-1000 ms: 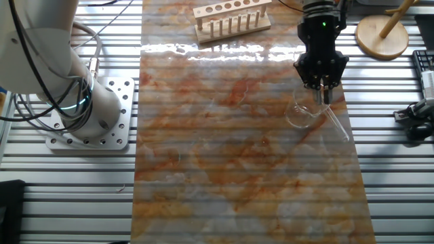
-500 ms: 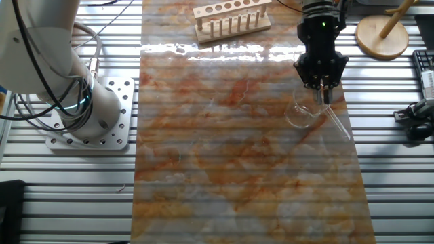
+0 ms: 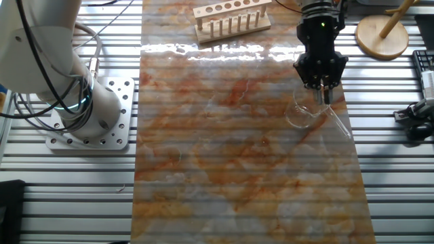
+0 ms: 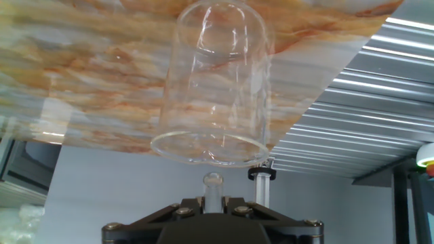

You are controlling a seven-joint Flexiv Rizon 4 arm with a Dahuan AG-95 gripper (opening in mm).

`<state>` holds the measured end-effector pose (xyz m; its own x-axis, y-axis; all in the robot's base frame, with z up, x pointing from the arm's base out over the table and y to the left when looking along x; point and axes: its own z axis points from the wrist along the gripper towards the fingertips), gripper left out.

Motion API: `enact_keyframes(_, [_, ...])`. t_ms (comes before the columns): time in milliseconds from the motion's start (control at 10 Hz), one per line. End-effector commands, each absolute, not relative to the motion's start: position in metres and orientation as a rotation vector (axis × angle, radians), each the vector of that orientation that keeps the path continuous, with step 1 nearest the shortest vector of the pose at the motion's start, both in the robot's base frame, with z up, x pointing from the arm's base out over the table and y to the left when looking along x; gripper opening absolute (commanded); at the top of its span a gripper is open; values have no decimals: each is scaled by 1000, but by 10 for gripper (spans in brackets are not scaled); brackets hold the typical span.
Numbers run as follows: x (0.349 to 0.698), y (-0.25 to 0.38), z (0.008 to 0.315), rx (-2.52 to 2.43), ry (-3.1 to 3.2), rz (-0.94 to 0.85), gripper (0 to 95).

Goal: Pour out the test tube

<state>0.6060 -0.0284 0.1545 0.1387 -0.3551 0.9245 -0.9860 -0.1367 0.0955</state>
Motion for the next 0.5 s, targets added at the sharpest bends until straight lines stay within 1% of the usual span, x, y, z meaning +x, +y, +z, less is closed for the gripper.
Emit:
enact_keyframes(100, [606,-29,155,1625,-1320,1004,0])
enact_keyframes(500, [606,-29,155,1624,-1312,1004,0])
